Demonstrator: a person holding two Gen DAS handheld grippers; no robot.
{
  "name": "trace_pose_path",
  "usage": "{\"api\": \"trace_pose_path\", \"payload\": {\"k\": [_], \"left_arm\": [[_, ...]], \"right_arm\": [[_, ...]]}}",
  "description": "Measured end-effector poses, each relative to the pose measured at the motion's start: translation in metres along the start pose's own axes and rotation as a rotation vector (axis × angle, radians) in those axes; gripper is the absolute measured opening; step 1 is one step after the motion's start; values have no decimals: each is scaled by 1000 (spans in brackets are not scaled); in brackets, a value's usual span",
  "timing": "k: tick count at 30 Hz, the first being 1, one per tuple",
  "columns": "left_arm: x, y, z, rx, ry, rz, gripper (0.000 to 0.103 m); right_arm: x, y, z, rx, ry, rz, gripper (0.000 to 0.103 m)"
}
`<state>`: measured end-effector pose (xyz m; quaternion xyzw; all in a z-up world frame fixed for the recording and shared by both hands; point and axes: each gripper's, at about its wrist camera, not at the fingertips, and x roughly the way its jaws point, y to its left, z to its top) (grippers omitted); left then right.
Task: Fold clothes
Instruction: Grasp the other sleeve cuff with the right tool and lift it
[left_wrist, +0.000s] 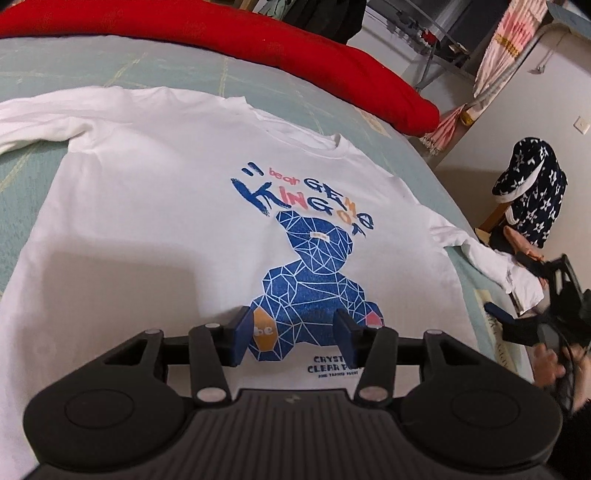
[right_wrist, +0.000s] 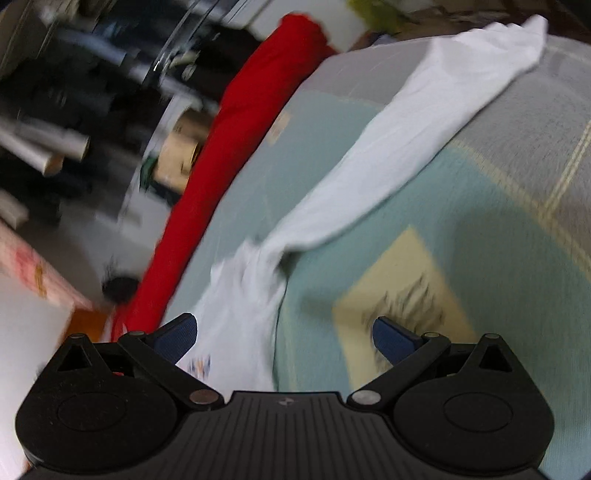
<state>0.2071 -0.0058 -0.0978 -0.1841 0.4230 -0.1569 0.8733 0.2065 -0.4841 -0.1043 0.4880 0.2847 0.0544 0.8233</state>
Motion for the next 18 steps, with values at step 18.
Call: {"api": "trace_pose_path", "payload": {"k": [18], "left_arm": [[4,10,3,-36,-15,-53,49]], "right_arm": [[42,-32,33,114,-397,-36,102]]}}
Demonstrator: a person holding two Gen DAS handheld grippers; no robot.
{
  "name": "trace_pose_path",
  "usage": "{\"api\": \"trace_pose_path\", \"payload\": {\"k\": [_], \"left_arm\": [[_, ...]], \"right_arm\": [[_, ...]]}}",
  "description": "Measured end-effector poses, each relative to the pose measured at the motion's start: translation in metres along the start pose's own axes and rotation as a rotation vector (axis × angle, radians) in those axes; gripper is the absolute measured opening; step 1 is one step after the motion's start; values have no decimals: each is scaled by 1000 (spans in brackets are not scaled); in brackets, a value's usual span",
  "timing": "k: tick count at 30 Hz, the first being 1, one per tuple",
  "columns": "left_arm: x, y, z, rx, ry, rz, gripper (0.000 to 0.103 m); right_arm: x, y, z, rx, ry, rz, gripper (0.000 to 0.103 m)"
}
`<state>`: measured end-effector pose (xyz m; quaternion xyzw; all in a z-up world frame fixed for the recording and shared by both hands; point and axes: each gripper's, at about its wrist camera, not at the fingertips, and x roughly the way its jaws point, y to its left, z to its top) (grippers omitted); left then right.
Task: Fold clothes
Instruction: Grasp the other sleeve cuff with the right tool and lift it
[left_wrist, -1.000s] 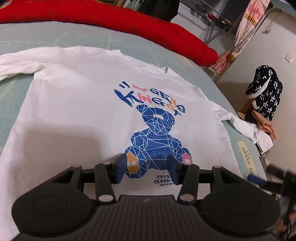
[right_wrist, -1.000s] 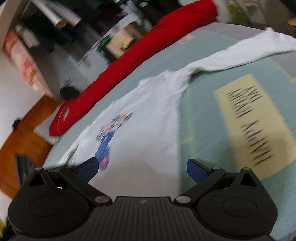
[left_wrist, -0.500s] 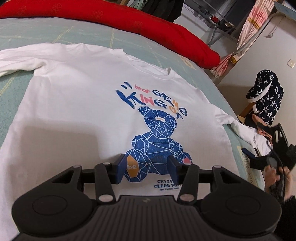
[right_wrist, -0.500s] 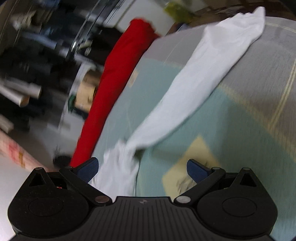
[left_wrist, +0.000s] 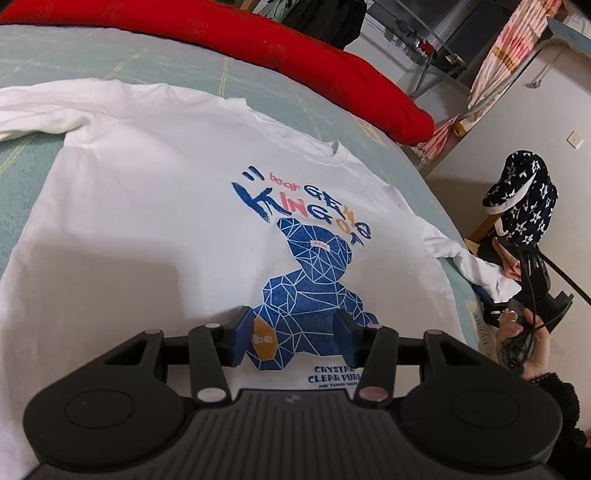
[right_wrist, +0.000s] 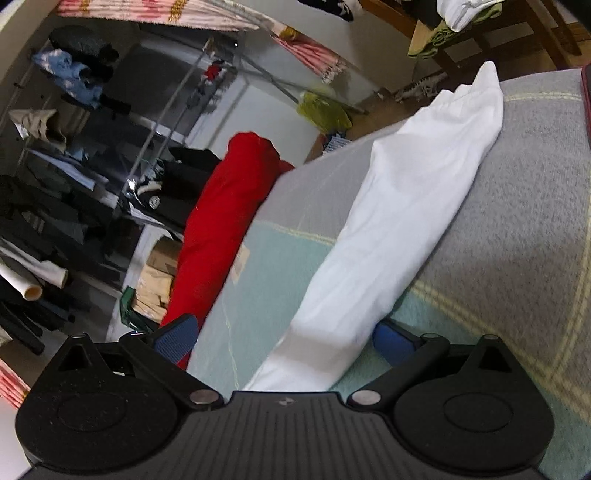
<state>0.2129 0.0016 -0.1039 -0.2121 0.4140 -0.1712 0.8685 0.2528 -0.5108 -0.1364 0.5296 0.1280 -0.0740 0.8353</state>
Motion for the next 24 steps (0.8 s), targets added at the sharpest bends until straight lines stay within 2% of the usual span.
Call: {"api": "trace_pose_path", "payload": {"k": [5,8,11,12,13,15,17,20,24], "left_arm": [[0,2,0,-15,-5,-10,49],[0,3,0,-22,-7,-14,49],[-1,4,-1,-21,-11,-18,49],[-1,4,-1,-21,-11,-19,49],[-1,5,-1,-21,-11,-21,49],[-1,6,-2,-25,-13,-26,49],[-1,6,-2,-28,-14,-29,49],[-1,7,-2,-29,-15,-32,49],[-1,8,-2,-32,-17,-36,49]], "right_arm": [[12,0,8,-95,-31,3,101],[17,3,9,-157,-44,-43,93],[14,-9,13,-115,-80,-41,77],[13,-17,17,-80,-93,-40,62],[14,-27,21,-40,-104,-40,40],[15,-46,29,72,-112,-38,10],[15,-55,33,132,-101,-27,10],[13,-51,33,111,-70,-51,10],[-5,-48,31,92,-72,-82,11]]}}
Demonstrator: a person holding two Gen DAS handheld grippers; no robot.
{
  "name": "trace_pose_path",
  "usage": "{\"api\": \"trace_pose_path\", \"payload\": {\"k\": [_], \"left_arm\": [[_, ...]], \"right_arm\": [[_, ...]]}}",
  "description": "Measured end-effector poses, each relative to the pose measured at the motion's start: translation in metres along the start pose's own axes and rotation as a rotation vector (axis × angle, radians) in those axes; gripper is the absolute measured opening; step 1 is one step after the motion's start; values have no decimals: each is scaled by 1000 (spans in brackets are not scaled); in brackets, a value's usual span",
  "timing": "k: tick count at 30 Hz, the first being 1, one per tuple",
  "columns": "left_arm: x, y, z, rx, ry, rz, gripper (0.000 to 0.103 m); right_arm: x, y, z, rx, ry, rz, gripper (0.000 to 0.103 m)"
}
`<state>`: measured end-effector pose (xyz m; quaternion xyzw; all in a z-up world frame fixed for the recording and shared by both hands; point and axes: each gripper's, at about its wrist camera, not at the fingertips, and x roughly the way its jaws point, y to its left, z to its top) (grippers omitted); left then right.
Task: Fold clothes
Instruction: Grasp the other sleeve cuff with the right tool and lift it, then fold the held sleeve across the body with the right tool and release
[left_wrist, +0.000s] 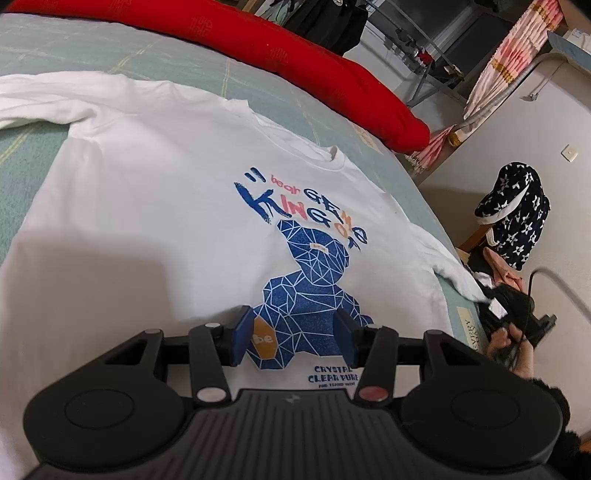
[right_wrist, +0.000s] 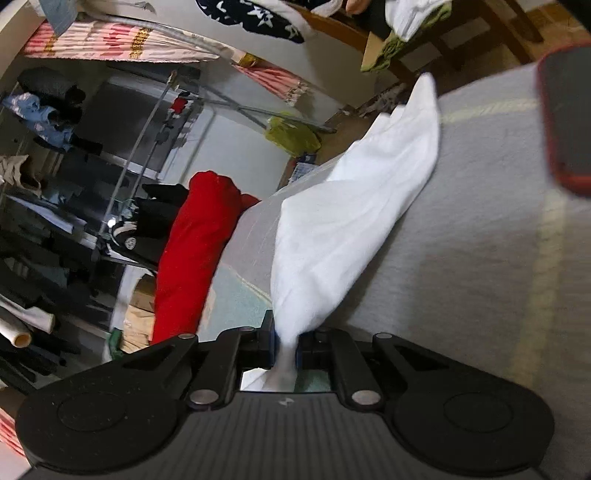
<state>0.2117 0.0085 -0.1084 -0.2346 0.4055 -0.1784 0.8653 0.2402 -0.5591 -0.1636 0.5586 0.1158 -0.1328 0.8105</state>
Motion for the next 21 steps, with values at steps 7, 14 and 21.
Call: {"api": "trace_pose_path", "payload": {"k": [7,14,21], "left_arm": [[0,0,0,2,-2,1,49],[0,1,1,1,2,0,49],[0,1,0,2,5,-2,49]], "right_arm": [[-46,-4,-6,-69,-20,-43,12],[-71,-4,-8,-88,55,-67,21],[-94,3,10,-131,23,-51,71]]}}
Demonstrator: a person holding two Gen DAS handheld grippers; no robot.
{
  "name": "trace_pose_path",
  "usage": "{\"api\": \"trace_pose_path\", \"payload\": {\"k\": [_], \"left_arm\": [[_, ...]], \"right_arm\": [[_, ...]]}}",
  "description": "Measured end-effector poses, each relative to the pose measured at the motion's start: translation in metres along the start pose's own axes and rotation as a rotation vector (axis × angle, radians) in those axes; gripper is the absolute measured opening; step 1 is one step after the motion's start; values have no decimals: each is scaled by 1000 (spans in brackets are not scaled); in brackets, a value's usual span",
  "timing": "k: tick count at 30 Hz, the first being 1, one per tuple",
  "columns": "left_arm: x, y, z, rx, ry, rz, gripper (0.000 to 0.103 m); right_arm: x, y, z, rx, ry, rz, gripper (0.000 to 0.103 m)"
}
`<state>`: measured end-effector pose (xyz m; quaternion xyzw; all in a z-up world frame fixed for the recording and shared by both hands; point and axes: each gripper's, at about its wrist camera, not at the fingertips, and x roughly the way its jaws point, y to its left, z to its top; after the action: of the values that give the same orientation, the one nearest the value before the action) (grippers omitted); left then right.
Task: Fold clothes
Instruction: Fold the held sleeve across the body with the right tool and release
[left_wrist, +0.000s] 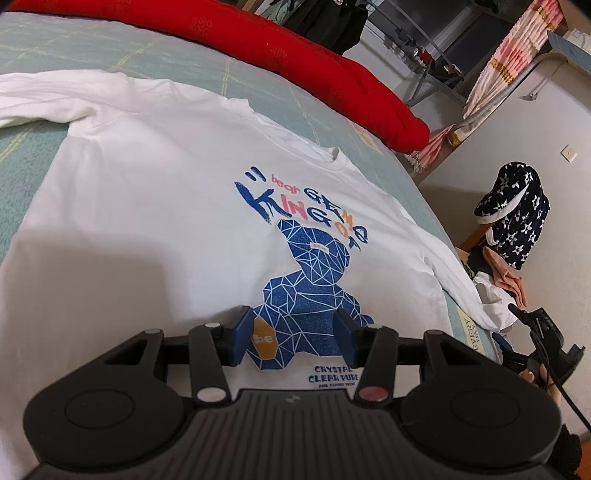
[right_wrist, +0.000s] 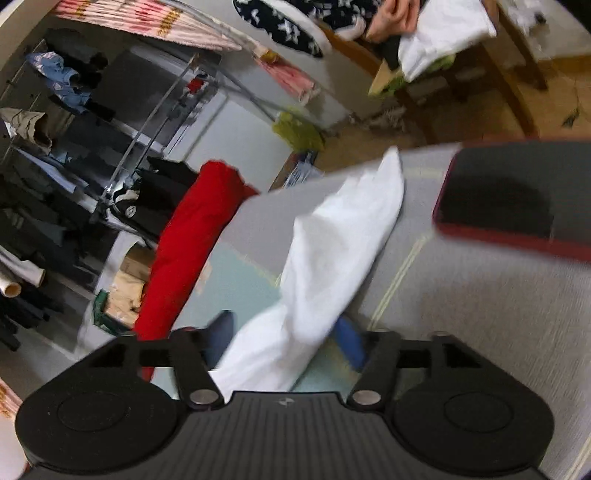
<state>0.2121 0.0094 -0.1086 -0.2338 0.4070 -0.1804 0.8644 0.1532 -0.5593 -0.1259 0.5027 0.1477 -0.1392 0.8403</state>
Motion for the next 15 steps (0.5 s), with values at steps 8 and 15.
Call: {"api": "trace_pose_path", "payload": {"k": [8,15], "left_arm": [[1,-1,0,-1,1,1,49],[0,0,-1,-1,-2,-5,49]], "right_arm": [[32,-32,27,180,-52,26,70],[40,-46,35,288,-127,2,37]]}}
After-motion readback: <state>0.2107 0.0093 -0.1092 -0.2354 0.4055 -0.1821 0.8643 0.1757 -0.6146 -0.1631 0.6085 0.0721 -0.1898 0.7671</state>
